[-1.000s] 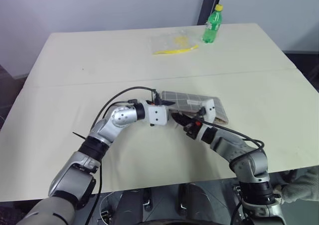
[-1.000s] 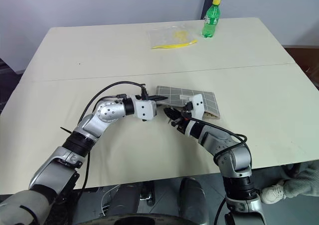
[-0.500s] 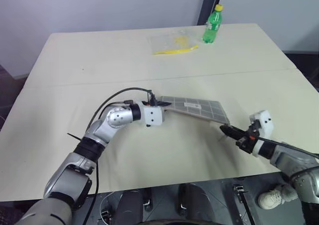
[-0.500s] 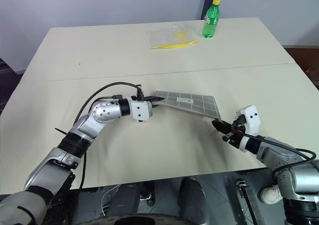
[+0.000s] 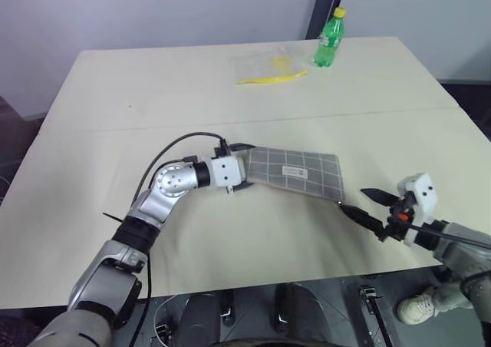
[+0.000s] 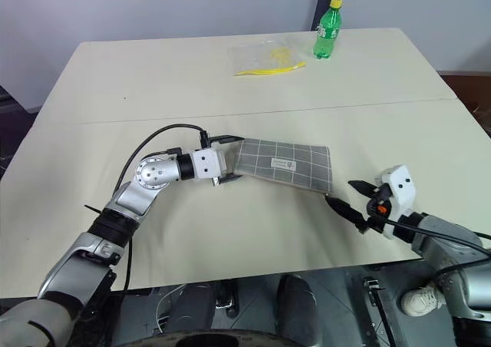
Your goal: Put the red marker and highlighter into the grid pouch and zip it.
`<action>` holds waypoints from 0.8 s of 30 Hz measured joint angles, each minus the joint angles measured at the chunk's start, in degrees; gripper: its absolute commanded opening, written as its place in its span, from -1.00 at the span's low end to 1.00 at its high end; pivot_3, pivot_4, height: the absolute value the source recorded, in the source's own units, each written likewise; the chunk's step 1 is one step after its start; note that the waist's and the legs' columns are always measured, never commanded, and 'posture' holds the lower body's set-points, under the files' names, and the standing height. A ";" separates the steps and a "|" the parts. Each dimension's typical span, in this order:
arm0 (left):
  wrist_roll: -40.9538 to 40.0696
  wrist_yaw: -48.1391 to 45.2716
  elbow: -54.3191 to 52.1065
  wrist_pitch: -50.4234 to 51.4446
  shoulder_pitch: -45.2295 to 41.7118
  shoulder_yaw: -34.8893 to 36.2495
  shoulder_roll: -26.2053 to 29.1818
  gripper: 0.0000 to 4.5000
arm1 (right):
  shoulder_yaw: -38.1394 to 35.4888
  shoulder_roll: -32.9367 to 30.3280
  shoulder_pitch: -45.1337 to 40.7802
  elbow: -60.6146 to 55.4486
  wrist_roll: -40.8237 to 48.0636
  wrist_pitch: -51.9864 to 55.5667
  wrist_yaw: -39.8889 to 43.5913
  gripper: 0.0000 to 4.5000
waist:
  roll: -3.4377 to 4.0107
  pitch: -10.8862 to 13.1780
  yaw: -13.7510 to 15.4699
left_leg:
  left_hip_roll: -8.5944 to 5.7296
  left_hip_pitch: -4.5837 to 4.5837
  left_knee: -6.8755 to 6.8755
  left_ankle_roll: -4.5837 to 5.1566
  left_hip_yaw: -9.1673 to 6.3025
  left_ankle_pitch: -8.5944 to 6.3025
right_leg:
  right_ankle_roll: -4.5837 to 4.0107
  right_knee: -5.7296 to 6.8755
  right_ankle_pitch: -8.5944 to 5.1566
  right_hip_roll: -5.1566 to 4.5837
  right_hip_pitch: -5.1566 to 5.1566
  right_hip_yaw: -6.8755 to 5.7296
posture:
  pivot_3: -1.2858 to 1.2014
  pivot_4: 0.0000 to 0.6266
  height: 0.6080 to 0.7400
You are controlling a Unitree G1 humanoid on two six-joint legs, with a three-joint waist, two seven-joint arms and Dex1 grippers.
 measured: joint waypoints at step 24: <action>-30.18 -6.85 -24.14 34.62 20.75 26.15 13.18 0.98 | -9.11 -2.29 4.22 5.41 -5.12 -18.99 11.66 1.00 | 0.04 -0.02 0.00 | 0.04 0.16 -0.05 -0.23 -0.04 -0.05 | -0.19 -0.06 -0.13 0.05 -0.08 -0.01 | 0.03 -0.52 1.00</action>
